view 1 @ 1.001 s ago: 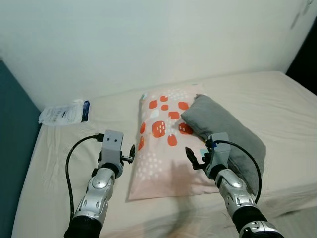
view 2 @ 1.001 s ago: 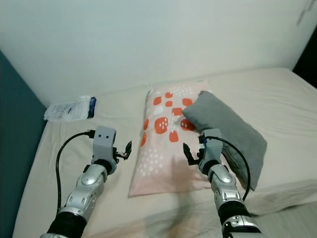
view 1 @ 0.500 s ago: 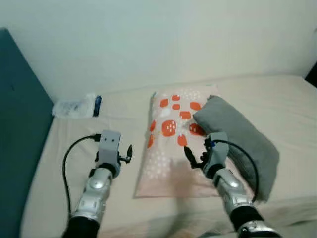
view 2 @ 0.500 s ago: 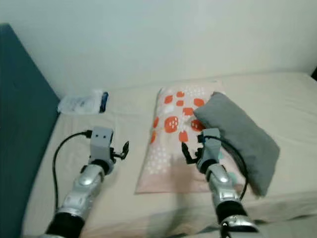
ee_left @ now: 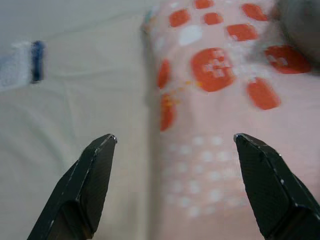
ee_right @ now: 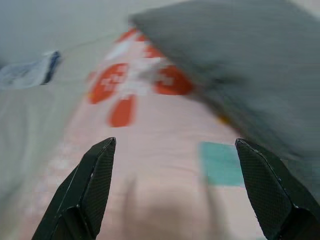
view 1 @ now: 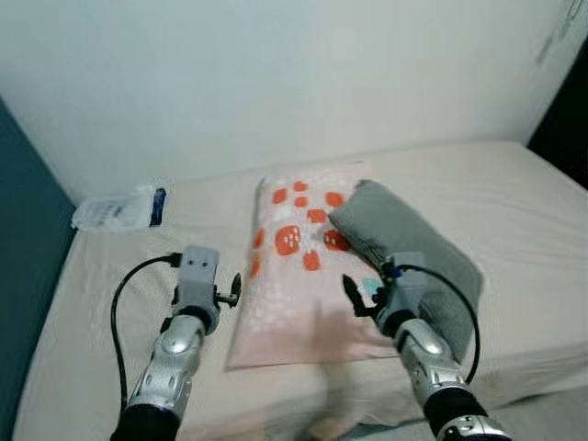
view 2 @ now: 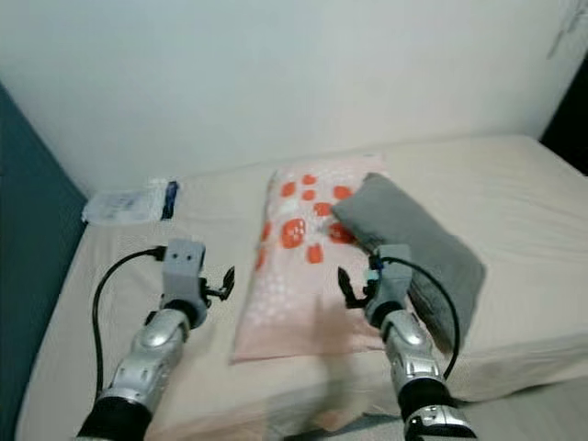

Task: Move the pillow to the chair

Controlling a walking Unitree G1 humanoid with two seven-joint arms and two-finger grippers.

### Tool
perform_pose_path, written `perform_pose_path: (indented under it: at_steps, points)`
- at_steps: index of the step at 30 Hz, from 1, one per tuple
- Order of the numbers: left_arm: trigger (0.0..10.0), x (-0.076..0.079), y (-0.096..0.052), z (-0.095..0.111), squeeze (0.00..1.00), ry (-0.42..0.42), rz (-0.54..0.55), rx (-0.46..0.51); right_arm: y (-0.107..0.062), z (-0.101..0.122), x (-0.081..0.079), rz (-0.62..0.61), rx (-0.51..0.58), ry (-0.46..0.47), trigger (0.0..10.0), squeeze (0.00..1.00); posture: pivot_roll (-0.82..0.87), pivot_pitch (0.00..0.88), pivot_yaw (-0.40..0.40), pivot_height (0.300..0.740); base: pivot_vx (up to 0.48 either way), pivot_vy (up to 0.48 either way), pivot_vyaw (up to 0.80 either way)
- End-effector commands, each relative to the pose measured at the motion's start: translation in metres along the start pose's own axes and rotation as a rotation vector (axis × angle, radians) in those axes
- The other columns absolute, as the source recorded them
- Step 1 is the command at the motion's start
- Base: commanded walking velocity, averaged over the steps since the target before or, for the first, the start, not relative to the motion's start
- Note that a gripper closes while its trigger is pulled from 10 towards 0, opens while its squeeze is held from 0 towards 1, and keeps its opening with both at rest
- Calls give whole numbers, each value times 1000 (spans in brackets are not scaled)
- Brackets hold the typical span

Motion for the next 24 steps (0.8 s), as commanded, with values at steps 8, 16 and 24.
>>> perform_pose_path:
  at_steps: [8, 16, 24]
  points:
    - [10000, -5, 1, -2, 0, -29, 5, -23, 0, -5, 1, -31, -16, 27, 10000, 0, -111, 38, 54, 740, 0, 0, 0]
    - [10000, -3, 3, -4, 0, -20, 1, -53, -1, -8, 2, -35, -24, 31, 10000, 0, -109, 34, 54, 740, 0, 0, 0]
    - [10000, 0, 2, -4, 0, 22, -21, -48, -1, -8, 1, -36, -24, 33, 10000, 0, -106, 42, 53, 740, 0, 0, 0]
Point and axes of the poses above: a point about 5 cm out from each wrist's last joint towards the gripper, its own y axis pointing out of the wrist towards the gripper, its own z axis along the axis of the wrist's last joint, x = y × z, the point moved 4 cm from there along y, pointing out of the wrist towards the gripper, and after that the axes turned 5 degrees about -y, right-handed, at the moved point
